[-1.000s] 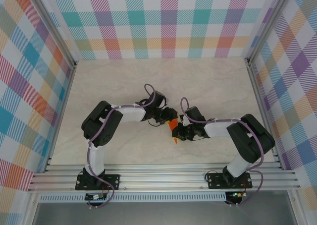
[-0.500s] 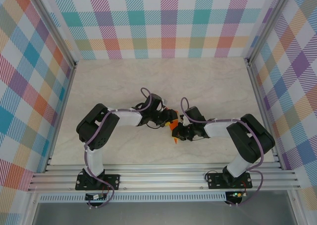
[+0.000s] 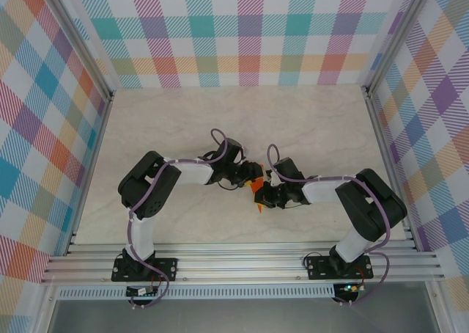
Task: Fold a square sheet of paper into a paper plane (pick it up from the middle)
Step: Fold the wing for the fifth time at the center of the table.
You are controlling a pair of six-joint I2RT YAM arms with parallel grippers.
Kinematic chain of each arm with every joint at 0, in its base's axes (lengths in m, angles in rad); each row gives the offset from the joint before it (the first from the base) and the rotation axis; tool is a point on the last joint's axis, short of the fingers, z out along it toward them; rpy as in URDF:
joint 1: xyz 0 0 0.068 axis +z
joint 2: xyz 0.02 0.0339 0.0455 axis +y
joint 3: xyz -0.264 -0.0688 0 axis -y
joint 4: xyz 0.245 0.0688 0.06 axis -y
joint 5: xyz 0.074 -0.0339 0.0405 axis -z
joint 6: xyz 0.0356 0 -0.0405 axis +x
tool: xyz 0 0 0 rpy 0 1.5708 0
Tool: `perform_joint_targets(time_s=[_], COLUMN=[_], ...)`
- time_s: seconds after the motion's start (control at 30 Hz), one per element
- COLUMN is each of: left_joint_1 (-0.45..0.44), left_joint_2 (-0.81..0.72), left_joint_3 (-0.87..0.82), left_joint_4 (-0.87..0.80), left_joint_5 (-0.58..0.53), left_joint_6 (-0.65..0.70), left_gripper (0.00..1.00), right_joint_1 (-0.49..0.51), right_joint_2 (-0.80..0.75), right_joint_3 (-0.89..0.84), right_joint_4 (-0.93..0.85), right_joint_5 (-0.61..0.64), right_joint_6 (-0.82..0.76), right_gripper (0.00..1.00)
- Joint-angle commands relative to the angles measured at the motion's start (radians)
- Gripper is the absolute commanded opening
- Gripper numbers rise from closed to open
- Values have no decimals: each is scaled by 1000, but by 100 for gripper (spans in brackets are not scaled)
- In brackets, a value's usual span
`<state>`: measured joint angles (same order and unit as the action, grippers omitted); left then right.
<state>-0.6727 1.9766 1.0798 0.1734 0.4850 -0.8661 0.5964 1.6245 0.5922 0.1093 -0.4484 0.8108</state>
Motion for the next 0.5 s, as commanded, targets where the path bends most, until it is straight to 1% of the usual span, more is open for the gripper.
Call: perform_joint_targets(time_s=[0.0,0.2,0.47], left_joint_1=[44,95,143], left_joint_2=[34,52,119], left_joint_3=[35,74,158], left_joint_4=[-28,-28,-70], left_joint_5=[-66,-43,-23], left_joint_6=[48,86,119], left_gripper=[47,48,48], right_joint_1=[8,6,5], right_joint_2=[20,12,8], right_joint_3=[-57,-58,-42], right_joint_4=[-159,-189,-209], right_joint_5=[49,49,40], right_joint_6=[-41,-65,-79], right_gripper=[7,7,8])
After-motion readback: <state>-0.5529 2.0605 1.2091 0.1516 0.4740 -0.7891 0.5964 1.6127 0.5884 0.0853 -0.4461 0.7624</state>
